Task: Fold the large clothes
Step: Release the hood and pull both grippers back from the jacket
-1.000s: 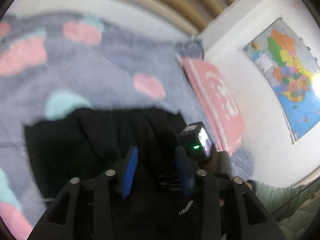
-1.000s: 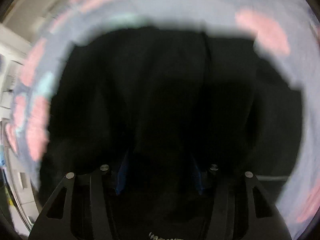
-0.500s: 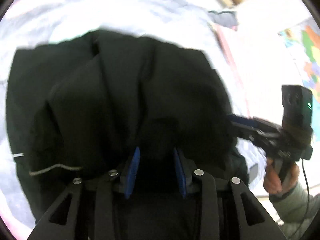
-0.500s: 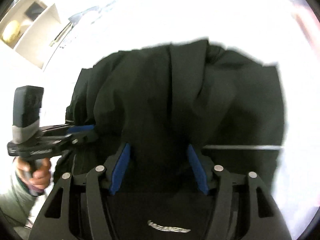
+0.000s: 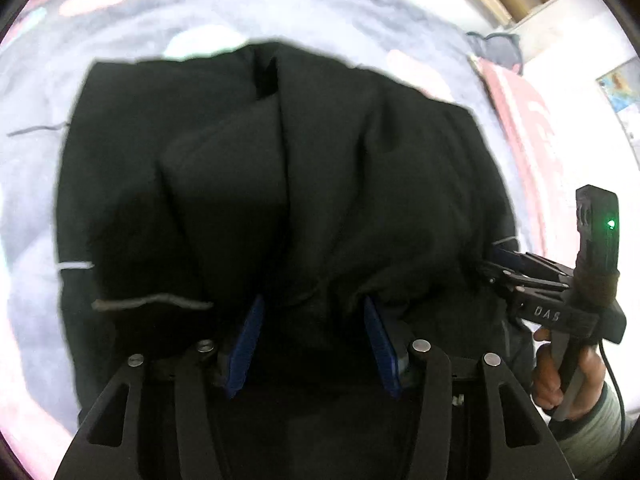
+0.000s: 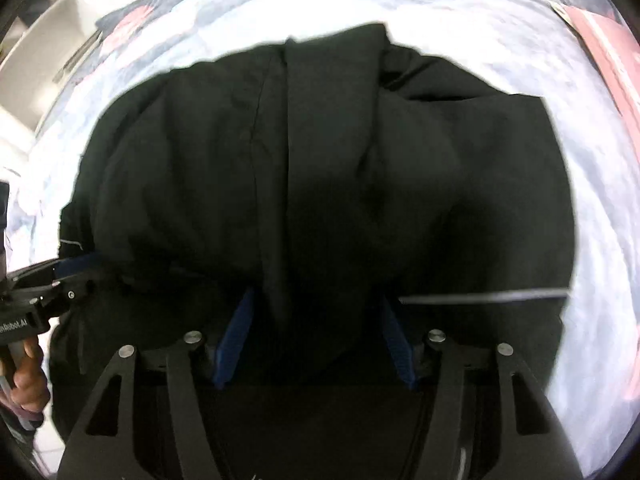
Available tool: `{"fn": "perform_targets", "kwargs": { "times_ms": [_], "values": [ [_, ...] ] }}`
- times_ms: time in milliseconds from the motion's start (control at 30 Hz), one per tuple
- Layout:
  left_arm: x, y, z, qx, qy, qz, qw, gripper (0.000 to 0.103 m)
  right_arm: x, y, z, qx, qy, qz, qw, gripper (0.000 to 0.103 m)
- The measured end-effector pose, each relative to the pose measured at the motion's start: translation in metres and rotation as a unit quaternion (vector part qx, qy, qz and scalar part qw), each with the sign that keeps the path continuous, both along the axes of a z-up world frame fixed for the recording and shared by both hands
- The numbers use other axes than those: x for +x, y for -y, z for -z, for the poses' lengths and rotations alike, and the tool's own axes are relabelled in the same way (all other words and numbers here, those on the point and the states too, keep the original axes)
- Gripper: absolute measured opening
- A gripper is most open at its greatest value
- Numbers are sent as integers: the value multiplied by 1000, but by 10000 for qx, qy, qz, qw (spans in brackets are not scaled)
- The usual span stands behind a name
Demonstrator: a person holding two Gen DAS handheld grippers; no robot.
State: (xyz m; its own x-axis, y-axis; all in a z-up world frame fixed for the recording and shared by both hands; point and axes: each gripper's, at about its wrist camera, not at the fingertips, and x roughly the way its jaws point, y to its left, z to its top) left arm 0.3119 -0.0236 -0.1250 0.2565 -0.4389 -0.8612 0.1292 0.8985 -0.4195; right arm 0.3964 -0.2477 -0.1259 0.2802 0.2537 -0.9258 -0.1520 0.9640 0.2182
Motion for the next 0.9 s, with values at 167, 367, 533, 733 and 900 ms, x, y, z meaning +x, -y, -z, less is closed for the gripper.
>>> {"fn": "perform_targets", "kwargs": {
  "times_ms": [167,367,533,733,900],
  "values": [
    [-48,-32,-32,-155,219,-320,9991,54,-43,44,-31,209,80,355,9991,67],
    [-106,-74,-19,28,-30,-753,9972,54,-96,94,-23,89,-158,791,9967,69],
    [-138,-103,-6,22,-172,-1094,9938,54,-130,131,-13,-1,-306,1013,9944,69],
    [-167,-132,8,367,-142,-1033,9939,54,-161,145,3,-365,-268,999,9940,69],
    [-187,-158,15,564,141,-1109,9921,54,-189,147,16,-696,88,873,9937,69]
  ]
}}
